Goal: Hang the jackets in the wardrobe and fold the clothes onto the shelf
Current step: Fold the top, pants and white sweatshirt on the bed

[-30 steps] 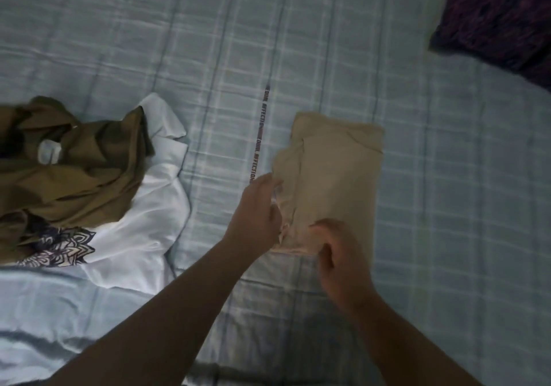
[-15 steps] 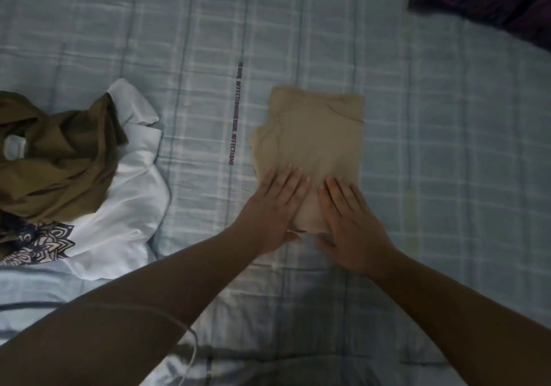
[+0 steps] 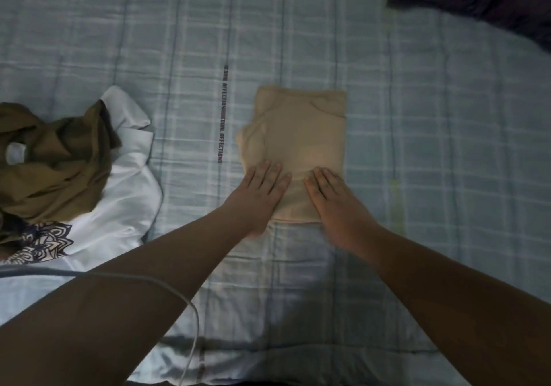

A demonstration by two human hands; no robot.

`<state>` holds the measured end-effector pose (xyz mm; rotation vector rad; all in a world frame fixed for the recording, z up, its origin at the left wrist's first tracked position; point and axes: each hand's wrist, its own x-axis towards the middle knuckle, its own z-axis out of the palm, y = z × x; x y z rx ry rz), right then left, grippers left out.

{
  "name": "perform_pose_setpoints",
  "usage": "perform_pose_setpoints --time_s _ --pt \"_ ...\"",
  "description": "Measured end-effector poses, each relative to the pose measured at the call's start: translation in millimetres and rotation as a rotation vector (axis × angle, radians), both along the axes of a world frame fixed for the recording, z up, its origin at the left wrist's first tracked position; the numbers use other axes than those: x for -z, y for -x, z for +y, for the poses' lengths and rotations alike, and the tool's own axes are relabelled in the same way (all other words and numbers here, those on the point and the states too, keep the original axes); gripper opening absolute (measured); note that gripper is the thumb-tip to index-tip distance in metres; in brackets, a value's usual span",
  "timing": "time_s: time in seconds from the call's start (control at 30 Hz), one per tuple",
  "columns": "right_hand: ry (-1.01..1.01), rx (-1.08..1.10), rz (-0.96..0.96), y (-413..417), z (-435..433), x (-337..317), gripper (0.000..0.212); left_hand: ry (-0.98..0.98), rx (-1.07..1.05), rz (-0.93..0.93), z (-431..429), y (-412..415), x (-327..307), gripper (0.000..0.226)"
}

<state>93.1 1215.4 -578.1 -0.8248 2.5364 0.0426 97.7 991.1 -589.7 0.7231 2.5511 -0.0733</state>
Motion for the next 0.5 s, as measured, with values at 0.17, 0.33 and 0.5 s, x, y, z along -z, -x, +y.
perform_pose_setpoints --time_s 0.17,0.33,0.5 --pt "0.016 0.022 -0.012 -23 6 -5 0.089 -0.026 0.007 -0.141 -2 -17 -24 0.094" --pt "0.011 0.03 -0.114 -92 30 -18 0.078 -0.016 0.062 -0.305 12 -74 -44 0.095" --pt "-0.071 0.001 -0.296 -131 42 -21 0.079 0.025 0.102 -0.46 29 -113 -44 0.092"
